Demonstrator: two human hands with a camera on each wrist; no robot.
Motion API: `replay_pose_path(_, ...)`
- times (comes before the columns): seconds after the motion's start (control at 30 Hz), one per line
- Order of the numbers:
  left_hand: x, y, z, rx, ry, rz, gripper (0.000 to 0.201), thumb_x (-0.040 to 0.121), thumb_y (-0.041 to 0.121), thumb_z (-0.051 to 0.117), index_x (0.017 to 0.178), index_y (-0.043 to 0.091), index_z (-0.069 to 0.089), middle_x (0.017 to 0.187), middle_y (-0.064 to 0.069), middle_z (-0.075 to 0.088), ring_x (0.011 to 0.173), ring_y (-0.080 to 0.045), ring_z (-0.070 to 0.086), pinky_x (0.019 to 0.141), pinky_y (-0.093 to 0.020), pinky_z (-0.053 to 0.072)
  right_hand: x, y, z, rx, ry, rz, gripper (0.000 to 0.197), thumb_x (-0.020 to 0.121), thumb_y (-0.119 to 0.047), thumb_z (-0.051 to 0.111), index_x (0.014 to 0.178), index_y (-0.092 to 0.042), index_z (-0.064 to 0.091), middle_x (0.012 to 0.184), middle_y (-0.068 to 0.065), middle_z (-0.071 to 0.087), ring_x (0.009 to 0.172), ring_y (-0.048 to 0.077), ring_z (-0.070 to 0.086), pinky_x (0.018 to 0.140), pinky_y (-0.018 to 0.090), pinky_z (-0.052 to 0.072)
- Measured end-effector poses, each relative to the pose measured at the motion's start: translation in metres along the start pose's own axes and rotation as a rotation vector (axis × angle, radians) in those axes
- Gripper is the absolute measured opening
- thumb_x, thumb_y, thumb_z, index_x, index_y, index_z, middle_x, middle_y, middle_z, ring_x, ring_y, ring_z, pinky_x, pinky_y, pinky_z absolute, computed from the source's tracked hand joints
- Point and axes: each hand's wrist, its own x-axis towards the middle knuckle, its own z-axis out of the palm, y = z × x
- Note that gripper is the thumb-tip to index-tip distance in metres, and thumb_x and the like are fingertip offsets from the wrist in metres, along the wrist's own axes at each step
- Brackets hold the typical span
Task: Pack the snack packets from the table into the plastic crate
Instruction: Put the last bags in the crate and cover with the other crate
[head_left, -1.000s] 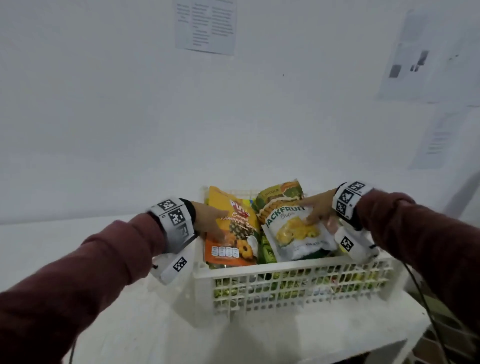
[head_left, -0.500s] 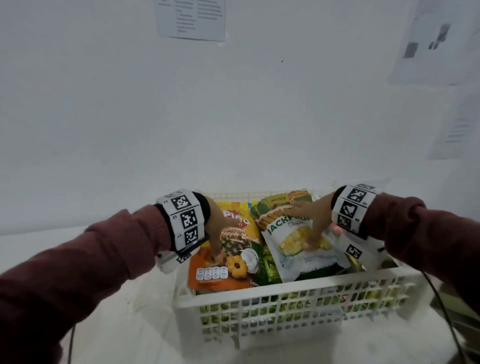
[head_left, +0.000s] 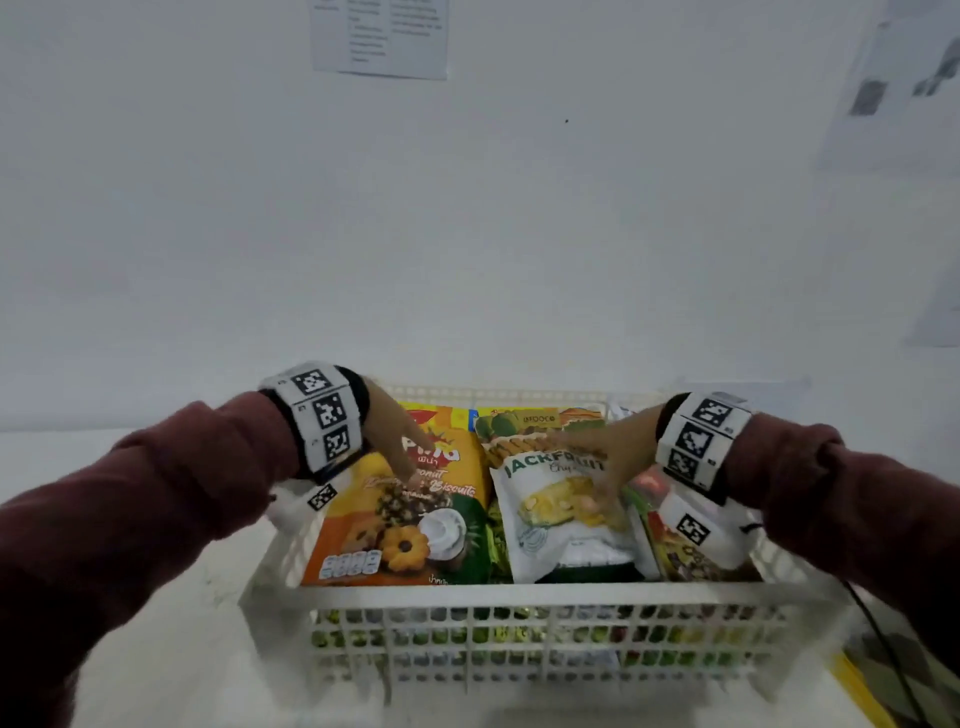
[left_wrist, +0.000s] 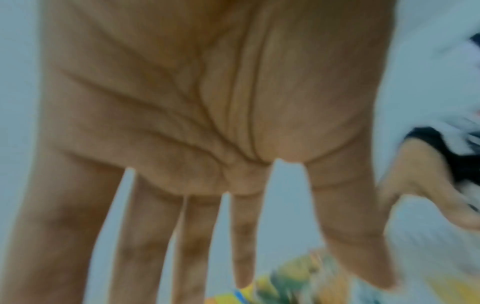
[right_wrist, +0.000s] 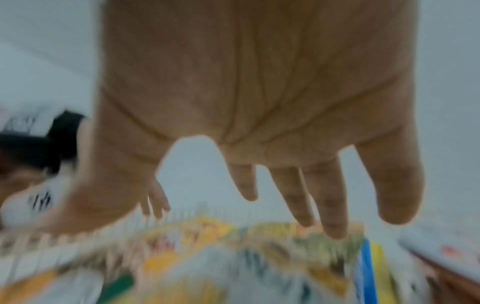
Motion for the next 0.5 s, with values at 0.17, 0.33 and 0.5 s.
replay_pose_path(0.17, -0.019, -0.032, -0.012, -0.282, 0.353, -0.164, 0.047, 0.089, 0.037, 0.057, 0.125, 0.007, 0.053, 0.112, -0.014, 0.059, 0.078, -0.015, 0.048, 0.05, -0.013, 0.033, -0.056, 0.046, -0.031, 0.089, 0.421, 0.073, 0.068, 0.084, -0.044, 0.06, 0.141, -0.021, 0.032, 0.136, 0.006, 0.048, 0.114, 0.017, 0.05, 0.098, 0.025, 0.035)
replay_pose_path(0.33, -0.016, -0.056, 0.042, -0.528, 0.203, -0.327, 0.048, 0.092, 0.037, 0.051, 0.112, -0.005, 0.054, 0.107, -0.022, 0.061, 0.065, -0.017, 0.046, 0.051, -0.018, 0.037, -0.064, 0.097, -0.001, -0.119, 0.374, 0.402, 0.065, 0.089, -0.05, 0.05, 0.134, -0.005, 0.04, 0.138, 0.01, 0.047, 0.116, 0.021, 0.052, 0.096, 0.026, 0.039)
replay_pose_path(0.5, -0.008, -0.064, 0.076, -0.788, 0.246, -0.292, 0.029, 0.09, 0.028, 0.059, 0.097, 0.001, 0.054, 0.087, -0.012, 0.061, 0.067, -0.019, 0.058, 0.055, -0.024, 0.053, -0.044, 0.129, 0.031, 0.198, 0.29, 0.367, 0.042, 0.091, -0.039, 0.053, 0.067, -0.006, 0.06, 0.052, 0.001, 0.066, 0.035, 0.007, 0.051, 0.042, 0.017, 0.04)
